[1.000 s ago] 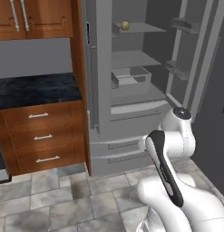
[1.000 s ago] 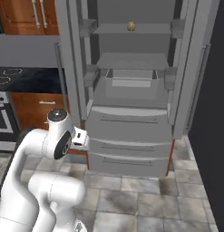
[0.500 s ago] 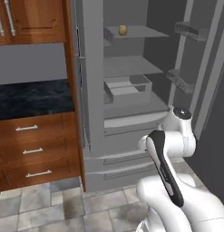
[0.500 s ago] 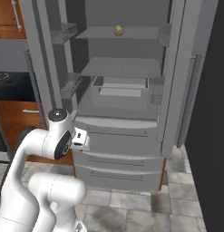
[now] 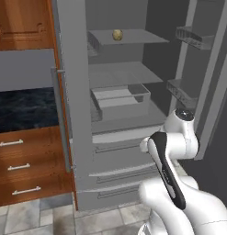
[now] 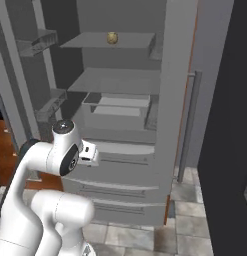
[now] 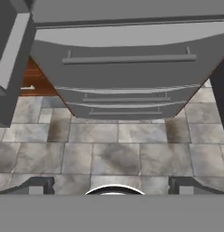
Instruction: Retrieve the sausage and cheese from the fridge and place them on the cutting board on the counter.
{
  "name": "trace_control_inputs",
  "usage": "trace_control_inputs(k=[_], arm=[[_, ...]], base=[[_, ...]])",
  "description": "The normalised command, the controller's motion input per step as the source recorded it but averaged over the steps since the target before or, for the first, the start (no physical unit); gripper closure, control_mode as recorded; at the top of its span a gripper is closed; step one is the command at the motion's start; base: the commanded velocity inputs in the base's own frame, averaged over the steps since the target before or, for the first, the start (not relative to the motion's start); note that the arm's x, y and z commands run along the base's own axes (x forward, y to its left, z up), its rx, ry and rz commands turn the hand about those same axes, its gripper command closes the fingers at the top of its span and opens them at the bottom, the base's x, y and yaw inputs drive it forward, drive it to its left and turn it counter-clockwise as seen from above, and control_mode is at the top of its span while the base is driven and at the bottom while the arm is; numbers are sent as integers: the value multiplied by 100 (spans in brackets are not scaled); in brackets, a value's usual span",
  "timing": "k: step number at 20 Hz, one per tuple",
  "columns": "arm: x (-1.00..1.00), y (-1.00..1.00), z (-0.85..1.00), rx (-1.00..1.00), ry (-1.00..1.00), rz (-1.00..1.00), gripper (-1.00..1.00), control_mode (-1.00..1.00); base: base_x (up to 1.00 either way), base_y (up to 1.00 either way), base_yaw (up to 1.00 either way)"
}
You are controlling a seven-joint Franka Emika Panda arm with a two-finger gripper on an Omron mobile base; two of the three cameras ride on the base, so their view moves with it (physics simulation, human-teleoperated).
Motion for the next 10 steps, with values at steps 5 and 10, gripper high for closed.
trace_control_inputs(k=[5, 10], arm=[[0, 0, 0, 0, 0, 0, -100, 100], [0, 0, 0, 0, 0, 0, -100, 100]], base=[[68, -31, 0], [66, -25, 0]])
